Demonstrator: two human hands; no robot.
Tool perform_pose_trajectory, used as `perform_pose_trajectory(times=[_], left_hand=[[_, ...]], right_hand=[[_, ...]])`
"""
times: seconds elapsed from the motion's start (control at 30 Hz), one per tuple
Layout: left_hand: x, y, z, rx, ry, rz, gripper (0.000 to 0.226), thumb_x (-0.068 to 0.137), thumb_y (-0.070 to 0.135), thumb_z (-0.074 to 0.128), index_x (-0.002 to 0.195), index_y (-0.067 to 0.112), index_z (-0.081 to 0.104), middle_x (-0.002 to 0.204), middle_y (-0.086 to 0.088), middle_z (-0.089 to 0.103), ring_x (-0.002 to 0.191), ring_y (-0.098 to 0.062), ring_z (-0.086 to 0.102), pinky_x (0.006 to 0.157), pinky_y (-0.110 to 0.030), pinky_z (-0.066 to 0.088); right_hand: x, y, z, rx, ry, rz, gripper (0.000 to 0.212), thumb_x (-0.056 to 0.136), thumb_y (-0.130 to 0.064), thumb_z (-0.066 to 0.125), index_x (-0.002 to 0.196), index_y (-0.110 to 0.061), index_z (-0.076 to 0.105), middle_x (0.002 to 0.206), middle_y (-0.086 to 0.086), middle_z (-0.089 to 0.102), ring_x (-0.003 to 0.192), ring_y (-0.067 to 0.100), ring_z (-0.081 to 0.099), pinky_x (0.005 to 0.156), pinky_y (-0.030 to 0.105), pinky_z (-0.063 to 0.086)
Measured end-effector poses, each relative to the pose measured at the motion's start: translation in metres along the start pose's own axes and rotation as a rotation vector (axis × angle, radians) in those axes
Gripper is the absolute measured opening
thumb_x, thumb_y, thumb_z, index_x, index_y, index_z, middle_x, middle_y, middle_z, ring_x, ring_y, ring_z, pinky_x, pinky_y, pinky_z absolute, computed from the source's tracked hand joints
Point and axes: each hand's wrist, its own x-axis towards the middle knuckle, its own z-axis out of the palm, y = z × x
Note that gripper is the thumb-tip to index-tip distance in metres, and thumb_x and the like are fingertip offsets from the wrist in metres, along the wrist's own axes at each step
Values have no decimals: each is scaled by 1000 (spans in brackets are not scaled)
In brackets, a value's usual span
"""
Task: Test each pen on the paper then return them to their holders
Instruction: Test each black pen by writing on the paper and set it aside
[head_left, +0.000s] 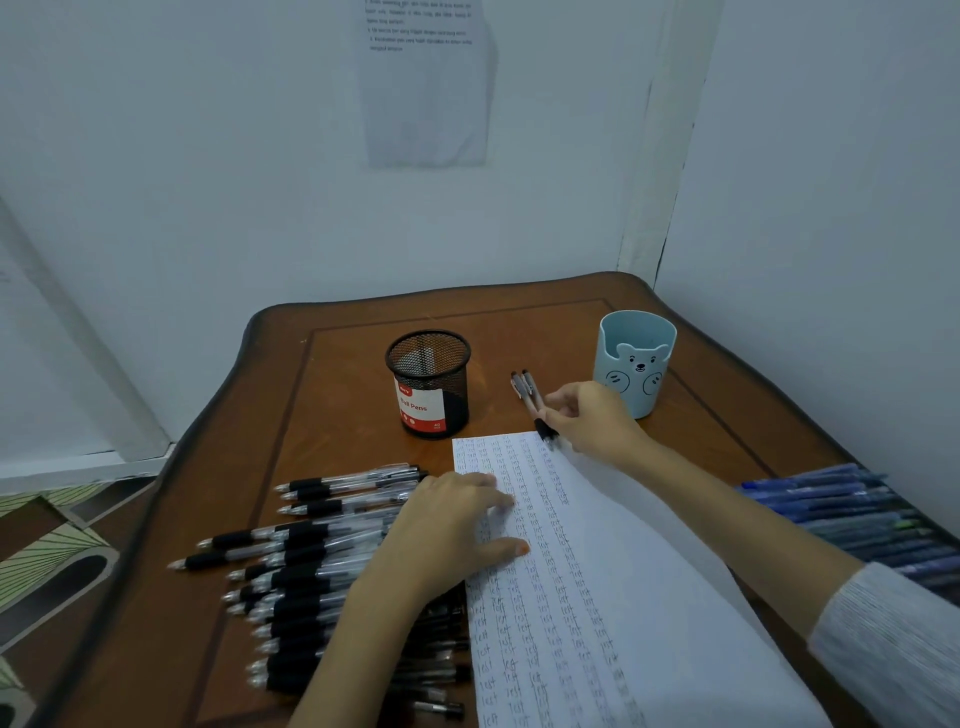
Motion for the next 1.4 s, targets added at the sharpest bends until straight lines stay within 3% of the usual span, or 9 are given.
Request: perform_pose_trajectory(times=[0.17,0.27,0.43,0.63,0.83,0.97,1.13,1.23,1.4], left_hand=[[-13,1,-4,-220,296,-85,35,93,42,55,121,24,62,124,12,61,105,1,53,94,-20,41],[-34,-4,-8,-250,466,-148,26,94,31,56,116,22,65,119,12,63,107,3,51,92,-12,38],[-81,-25,-3,-212,643,-267,23,91,15,62,112,16,68,118,1,66,113,-14,58,96,-22,37],[-109,-36,16,-159,628,-392,34,97,30,50,127,19,61,137,-2,54,133,-18,43,112,-38,29],[-108,-36,25,-91,616,-390,56,93,46,26,124,18,63,136,-1,55,134,-15,42,112,-30,20],[-109,-36,25,-93,646,-381,60,93,47,21,123,17,64,134,-2,57,132,-14,44,112,-26,18],[-111,-31,20,-96,727,-363,52,95,38,27,119,13,65,130,-5,60,126,-15,50,112,-20,14],[-110,-23,17,-87,741,-339,48,95,37,31,118,13,66,128,-4,61,124,-15,52,112,-27,22],[-107,2,19,-97,688,-213,43,95,36,36,115,15,67,124,1,63,121,-9,51,111,-23,21]], right_hand=[[-38,-19,-16,128,-128,-17,14,94,-9,58,100,-7,70,80,1,63,46,4,51,40,10,37],[-60,-31,-12,110,-205,-64,14,93,-9,60,100,-11,72,80,-1,64,50,9,53,41,8,36],[-88,-50,13,153,-304,-131,11,92,-18,63,97,-17,73,96,-1,70,55,9,56,44,11,39],[-110,-68,40,277,-298,-108,13,88,-28,68,90,-17,74,90,2,72,52,2,56,45,13,41],[-114,-73,53,370,-183,53,26,83,-36,73,82,-10,76,71,3,69,56,7,57,51,16,43],[-114,-75,56,467,-181,107,18,84,-27,74,71,-14,73,62,5,65,52,9,53,45,14,43],[-112,-70,50,638,-114,109,15,90,-27,65,88,-13,71,81,13,70,62,17,57,57,26,51],[-108,-70,36,871,19,112,21,98,-24,51,104,-5,59,91,10,72,81,21,67,76,34,57],[-97,-58,-9,1406,197,211,22,103,-29,40,93,-14,53,64,2,59,53,13,57,59,26,54]])
